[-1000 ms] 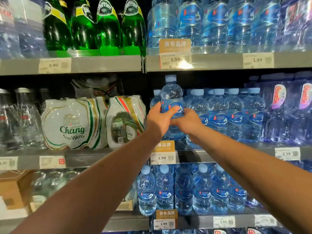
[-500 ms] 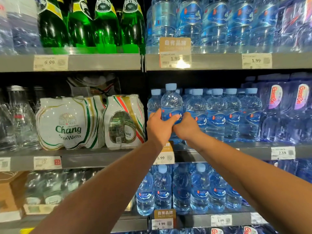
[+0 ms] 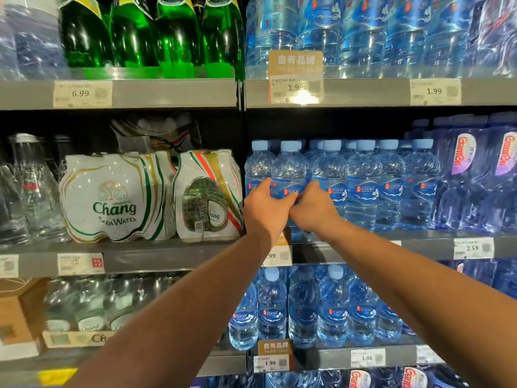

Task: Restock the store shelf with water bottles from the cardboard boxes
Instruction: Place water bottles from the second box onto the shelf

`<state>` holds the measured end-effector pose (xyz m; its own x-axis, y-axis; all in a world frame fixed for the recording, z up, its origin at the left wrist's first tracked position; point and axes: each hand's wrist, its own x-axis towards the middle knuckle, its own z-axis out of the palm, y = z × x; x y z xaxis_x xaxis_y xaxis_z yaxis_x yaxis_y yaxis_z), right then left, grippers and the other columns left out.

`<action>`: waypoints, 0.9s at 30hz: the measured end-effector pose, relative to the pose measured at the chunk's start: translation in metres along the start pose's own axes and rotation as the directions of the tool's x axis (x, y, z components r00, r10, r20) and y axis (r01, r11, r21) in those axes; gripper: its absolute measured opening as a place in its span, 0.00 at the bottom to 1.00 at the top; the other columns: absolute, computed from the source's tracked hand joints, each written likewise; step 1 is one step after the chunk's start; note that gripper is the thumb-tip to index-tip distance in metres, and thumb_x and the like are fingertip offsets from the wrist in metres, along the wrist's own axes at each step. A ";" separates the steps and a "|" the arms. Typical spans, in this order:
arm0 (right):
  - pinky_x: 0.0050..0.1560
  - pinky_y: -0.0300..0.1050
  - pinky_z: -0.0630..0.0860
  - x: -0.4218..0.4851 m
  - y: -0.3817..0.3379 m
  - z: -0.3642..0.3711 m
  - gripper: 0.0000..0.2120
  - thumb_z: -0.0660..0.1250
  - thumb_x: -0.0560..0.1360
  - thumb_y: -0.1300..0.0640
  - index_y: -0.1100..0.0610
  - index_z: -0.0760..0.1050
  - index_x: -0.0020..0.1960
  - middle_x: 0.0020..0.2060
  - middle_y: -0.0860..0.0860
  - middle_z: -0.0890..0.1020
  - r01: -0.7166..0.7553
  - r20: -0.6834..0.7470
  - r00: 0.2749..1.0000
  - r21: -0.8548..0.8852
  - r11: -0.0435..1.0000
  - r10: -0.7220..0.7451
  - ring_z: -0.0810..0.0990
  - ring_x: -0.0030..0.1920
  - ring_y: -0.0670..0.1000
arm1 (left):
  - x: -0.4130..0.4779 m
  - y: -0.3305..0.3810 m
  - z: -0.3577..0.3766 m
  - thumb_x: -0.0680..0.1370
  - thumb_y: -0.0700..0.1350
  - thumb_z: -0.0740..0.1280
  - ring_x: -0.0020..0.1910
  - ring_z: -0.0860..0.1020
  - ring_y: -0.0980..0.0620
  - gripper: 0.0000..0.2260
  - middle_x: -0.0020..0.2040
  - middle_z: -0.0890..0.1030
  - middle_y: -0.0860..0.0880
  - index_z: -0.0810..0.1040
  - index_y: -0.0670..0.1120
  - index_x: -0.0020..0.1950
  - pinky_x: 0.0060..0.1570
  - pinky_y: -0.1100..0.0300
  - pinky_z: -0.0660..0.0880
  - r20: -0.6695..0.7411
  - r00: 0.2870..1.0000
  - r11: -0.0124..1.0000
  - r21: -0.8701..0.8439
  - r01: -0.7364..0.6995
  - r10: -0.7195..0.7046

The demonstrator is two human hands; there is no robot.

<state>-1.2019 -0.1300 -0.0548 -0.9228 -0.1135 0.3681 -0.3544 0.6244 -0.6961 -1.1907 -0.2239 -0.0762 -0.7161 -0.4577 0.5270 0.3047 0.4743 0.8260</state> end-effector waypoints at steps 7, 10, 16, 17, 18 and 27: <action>0.28 0.43 0.65 -0.007 0.007 0.003 0.10 0.68 0.70 0.57 0.60 0.68 0.44 0.33 0.53 0.74 0.075 -0.070 0.994 -0.097 0.992 -0.082 0.73 0.34 0.54 | 0.000 -0.005 -0.001 0.70 0.50 0.75 0.50 0.73 0.55 0.32 0.53 0.72 0.52 0.70 0.44 0.71 0.54 0.61 0.71 0.000 1.000 0.999 -0.038 -0.031 0.031; 0.30 0.44 0.69 -0.012 0.015 0.007 0.17 0.71 0.69 0.55 0.60 0.67 0.50 0.35 0.51 0.75 0.133 -0.102 0.985 -0.074 0.988 -0.140 0.74 0.35 0.53 | -0.001 -0.008 0.000 0.70 0.49 0.76 0.52 0.71 0.57 0.32 0.55 0.72 0.52 0.69 0.45 0.71 0.54 0.63 0.69 0.010 0.999 0.997 -0.065 -0.044 0.045; 0.41 0.42 0.70 -0.016 0.043 -0.011 0.08 0.71 0.69 0.57 0.57 0.78 0.46 0.42 0.51 0.81 0.220 -0.345 0.907 -0.103 0.970 -0.242 0.79 0.42 0.53 | -0.004 -0.008 0.004 0.69 0.51 0.76 0.54 0.73 0.56 0.32 0.53 0.71 0.55 0.71 0.46 0.70 0.53 0.63 0.68 -0.004 0.999 0.997 -0.064 -0.049 0.049; 0.40 0.43 0.70 -0.017 0.048 -0.015 0.07 0.71 0.69 0.58 0.57 0.76 0.44 0.42 0.50 0.80 0.207 -0.404 0.889 -0.067 0.976 -0.216 0.78 0.42 0.53 | -0.005 -0.007 0.006 0.69 0.52 0.75 0.55 0.72 0.56 0.33 0.54 0.71 0.55 0.70 0.46 0.71 0.54 0.63 0.68 0.007 0.999 0.996 -0.078 -0.037 0.037; 0.40 0.43 0.68 -0.017 0.053 -0.018 0.09 0.72 0.69 0.57 0.57 0.74 0.44 0.42 0.50 0.78 0.181 -0.450 0.876 -0.025 0.983 -0.173 0.77 0.42 0.53 | -0.006 -0.007 0.008 0.70 0.53 0.75 0.56 0.71 0.57 0.34 0.56 0.71 0.55 0.68 0.47 0.72 0.55 0.64 0.68 0.022 0.999 0.995 -0.093 -0.021 0.023; 0.53 0.49 0.71 -0.016 0.072 -0.014 0.29 0.77 0.66 0.50 0.60 0.73 0.62 0.58 0.55 0.77 -0.025 -0.434 0.900 0.066 0.998 0.051 0.77 0.57 0.57 | -0.014 -0.004 0.015 0.71 0.50 0.75 0.57 0.70 0.58 0.34 0.64 0.73 0.46 0.66 0.44 0.73 0.57 0.63 0.68 0.000 0.999 0.996 -0.083 -0.034 0.034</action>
<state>-1.2106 -0.0723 -0.1023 -0.7828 0.2650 0.5630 -0.3407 0.5746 -0.7441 -1.1915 -0.2082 -0.0899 -0.7055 -0.4409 0.5548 0.3801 0.4253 0.8213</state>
